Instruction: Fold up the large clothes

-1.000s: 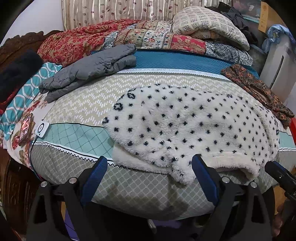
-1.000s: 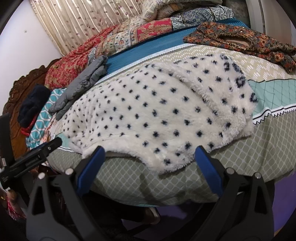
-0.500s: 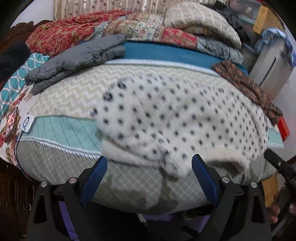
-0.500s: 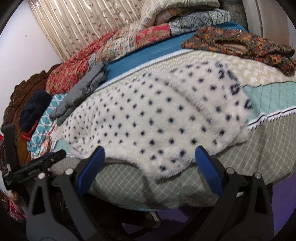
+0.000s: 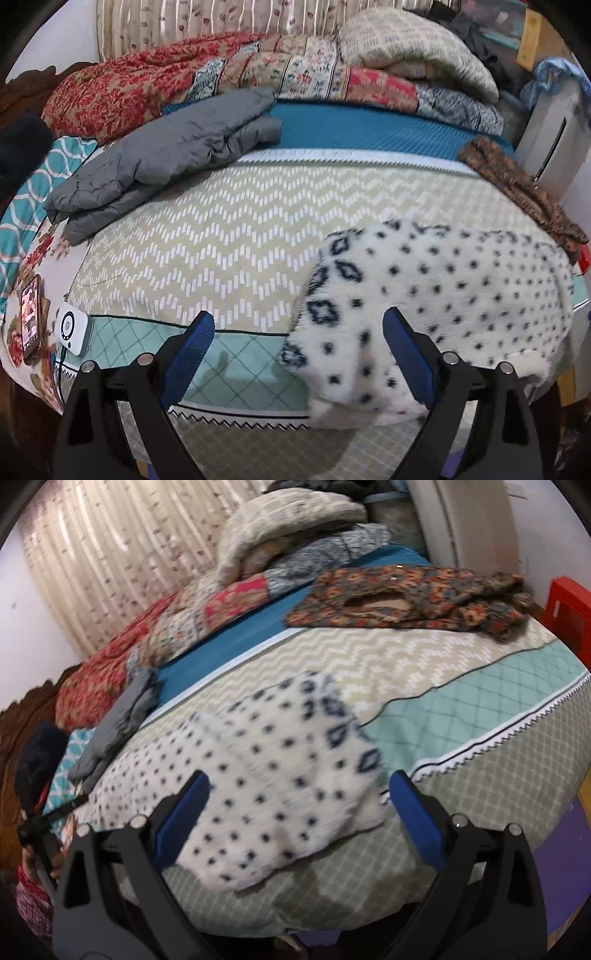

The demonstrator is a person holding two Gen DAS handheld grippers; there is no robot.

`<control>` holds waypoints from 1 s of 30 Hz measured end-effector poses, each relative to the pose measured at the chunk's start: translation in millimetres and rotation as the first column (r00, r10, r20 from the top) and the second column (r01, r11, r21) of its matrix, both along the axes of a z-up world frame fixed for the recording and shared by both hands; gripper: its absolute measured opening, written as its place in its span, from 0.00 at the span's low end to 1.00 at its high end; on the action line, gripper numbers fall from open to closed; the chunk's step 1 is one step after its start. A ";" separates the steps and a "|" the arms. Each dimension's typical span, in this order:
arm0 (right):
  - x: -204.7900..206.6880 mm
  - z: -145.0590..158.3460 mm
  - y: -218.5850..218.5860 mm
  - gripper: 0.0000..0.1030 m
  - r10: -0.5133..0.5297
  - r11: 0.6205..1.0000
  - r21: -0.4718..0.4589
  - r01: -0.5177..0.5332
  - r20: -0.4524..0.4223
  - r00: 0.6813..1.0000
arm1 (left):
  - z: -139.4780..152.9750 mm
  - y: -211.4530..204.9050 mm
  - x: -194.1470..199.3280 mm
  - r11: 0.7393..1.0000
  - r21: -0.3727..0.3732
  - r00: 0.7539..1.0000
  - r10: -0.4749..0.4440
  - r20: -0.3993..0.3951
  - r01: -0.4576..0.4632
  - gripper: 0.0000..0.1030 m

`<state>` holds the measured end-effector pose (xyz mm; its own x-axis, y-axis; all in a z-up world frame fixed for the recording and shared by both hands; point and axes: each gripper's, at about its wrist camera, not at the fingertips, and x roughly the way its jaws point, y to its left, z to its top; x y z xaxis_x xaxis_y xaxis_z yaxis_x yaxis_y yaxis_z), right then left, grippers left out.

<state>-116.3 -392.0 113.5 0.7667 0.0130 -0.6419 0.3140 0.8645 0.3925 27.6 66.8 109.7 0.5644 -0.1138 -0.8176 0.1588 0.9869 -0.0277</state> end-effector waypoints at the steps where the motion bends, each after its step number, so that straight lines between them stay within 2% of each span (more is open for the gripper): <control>1: 1.2 -0.9 -4.1 0.91 -0.002 1.000 0.000 0.002 0.002 1.000 | -4.0 -1.7 2.2 1.000 0.009 1.000 -0.007 0.000 0.007 0.00; 5: 15.1 -15.6 -27.1 0.91 0.011 0.999 0.045 -0.011 0.006 1.000 | -22.0 -11.8 8.6 0.997 0.053 0.999 -0.047 -0.017 0.047 0.00; 9: 25.4 -36.7 -47.8 0.91 -0.001 0.985 0.175 0.001 -0.004 1.000 | -28.7 -19.1 11.2 0.998 0.021 0.998 -0.053 -0.033 0.054 0.00; 15: 45.1 -60.4 -49.6 0.91 0.030 0.971 0.239 -0.012 -0.072 0.997 | -40.6 -25.2 15.8 0.998 0.015 0.997 -0.053 -0.052 0.054 0.00; 18: 52.7 -75.2 -46.9 0.94 0.063 0.951 0.306 -0.033 -0.090 0.994 | -47.2 -24.9 17.1 0.999 0.014 0.997 -0.046 -0.063 0.047 0.00; 24: 52.7 -83.4 -49.1 0.94 0.043 0.937 0.348 -0.016 -0.069 0.997 | -54.0 -21.5 18.4 0.999 0.001 0.996 -0.035 -0.080 0.036 0.00; 30: 52.8 -84.7 -49.1 0.94 0.046 0.938 0.346 -0.023 -0.057 0.997 | -57.2 -22.3 16.0 0.999 0.021 0.997 -0.037 -0.073 0.038 0.00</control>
<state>-63.5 -441.1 28.8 0.7201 0.2679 -0.6400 0.3200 0.6903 0.6490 43.6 44.5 52.5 0.4990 -0.1147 -0.8590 0.1940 0.9808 -0.0183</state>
